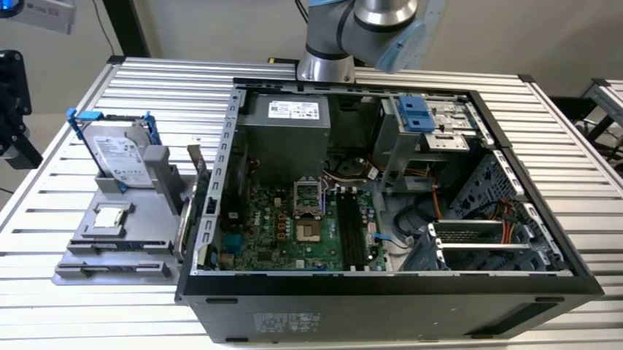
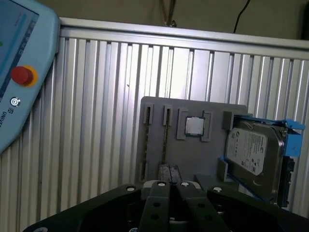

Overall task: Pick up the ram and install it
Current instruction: 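Pick up the ram and move it above insertion slot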

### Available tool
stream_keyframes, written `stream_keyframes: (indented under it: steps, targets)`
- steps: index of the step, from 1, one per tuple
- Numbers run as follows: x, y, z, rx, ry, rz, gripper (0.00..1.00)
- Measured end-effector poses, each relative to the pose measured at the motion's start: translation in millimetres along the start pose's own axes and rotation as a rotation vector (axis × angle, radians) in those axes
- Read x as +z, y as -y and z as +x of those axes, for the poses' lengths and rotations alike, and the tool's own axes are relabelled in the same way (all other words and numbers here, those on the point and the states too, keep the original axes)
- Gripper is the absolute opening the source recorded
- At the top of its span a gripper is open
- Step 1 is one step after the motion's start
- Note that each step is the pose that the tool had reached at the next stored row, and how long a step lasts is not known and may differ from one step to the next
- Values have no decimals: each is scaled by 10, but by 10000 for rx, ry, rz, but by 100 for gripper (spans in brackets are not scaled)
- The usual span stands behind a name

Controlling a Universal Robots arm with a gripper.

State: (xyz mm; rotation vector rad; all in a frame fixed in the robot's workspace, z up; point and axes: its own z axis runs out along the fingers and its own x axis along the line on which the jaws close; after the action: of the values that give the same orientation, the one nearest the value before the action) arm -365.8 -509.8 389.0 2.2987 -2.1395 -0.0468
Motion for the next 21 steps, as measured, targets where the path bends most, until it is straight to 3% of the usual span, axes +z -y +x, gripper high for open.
stream_keyframes:
  steps: [5,10,21]
  targets:
    - [1,0,0,23,3,-4,0]
    - [5,0,0,554,14,6,0]
    - [6,0,0,615,16,8,0]
